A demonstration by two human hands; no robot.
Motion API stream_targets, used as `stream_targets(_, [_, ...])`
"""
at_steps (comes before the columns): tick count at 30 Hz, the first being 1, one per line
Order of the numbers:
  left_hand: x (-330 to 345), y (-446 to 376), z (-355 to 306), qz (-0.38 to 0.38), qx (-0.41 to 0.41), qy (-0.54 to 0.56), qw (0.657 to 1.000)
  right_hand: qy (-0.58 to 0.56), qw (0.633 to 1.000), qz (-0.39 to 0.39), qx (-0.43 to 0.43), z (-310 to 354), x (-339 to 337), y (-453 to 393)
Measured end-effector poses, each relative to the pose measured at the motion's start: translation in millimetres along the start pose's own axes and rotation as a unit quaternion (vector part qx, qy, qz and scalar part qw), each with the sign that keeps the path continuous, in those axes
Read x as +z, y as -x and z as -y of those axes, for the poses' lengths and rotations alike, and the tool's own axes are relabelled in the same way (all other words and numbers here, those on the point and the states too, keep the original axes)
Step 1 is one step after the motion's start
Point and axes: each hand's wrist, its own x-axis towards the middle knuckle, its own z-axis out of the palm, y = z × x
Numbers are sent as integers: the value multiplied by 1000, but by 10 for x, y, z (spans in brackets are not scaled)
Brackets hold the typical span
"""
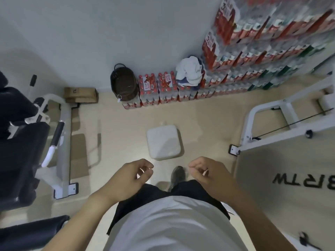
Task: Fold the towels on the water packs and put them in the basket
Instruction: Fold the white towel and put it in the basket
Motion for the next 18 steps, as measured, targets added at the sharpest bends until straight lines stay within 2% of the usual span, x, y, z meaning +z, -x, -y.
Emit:
stream_targets(5, [-626, -704, -70, -17, -21, 24, 999, 24, 999, 24, -35, 355, -474, -1191])
stream_targets(10, [-1276, -1508, 64, -13, -9, 42, 999, 48, 998, 31, -30, 685, -578, -2282])
stream_targets(18, [-2650, -2822, 185, 37, 41, 7, 998, -3, 999, 0, 34, 1274, -683, -3464])
